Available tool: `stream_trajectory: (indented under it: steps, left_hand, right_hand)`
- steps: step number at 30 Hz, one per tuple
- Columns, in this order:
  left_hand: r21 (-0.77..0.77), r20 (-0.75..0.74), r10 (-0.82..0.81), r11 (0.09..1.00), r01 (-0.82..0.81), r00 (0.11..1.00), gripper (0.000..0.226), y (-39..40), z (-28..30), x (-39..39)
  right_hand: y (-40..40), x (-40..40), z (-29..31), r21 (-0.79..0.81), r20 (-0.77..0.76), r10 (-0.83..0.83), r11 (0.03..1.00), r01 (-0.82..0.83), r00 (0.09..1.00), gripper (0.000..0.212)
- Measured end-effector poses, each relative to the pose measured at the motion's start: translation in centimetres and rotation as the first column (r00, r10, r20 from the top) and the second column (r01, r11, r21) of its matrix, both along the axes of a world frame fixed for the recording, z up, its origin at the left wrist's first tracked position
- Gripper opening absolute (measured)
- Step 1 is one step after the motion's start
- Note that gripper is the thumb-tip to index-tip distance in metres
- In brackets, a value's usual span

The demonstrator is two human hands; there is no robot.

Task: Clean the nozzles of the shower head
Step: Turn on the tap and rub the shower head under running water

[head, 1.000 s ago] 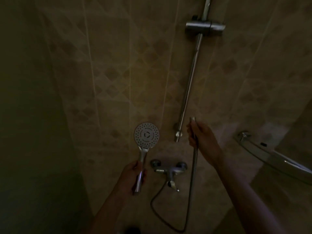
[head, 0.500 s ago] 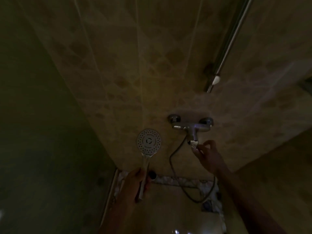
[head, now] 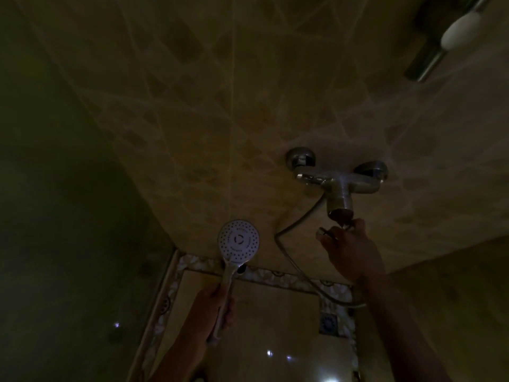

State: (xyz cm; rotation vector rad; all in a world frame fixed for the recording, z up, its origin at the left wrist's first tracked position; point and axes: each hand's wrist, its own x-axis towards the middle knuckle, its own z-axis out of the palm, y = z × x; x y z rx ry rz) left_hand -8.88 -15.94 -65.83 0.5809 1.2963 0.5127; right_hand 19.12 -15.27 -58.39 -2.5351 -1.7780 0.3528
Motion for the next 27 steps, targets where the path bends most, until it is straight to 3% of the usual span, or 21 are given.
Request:
stream_trajectory:
  steps: [4, 6, 11, 27]
  left_hand:
    - [0.013, -0.039, -0.007, 1.0, 0.007, 0.999, 0.028, -0.3, -2.4, 0.9]
    - [0.009, -0.039, -0.026, 1.0, 0.026, 0.999, 0.031, -0.2, -3.3, 1.1]
    - [0.029, -0.028, -0.028, 0.999, 0.029, 0.999, 0.03, 0.2, -4.3, 1.4]
    - [0.108, 0.014, -0.022, 0.994, 0.021, 1.0, 0.031, 1.6, -5.4, 2.0]
  right_hand:
    - [-0.6, -0.9, -0.3, 0.03, 0.095, 0.018, 0.999, -0.021, 0.995, 0.03]
    - [-0.6, -1.2, -0.3, 0.052, 0.026, -0.101, 0.994, 0.1, 0.994, 0.034]
    - [-0.8, -1.8, -0.5, 0.108, 0.023, -0.164, 0.981, 0.16, 0.986, 0.036]
    - [-1.5, -2.3, 0.6, 0.096, -0.035, -0.161, 0.982, 0.164, 0.986, 0.033]
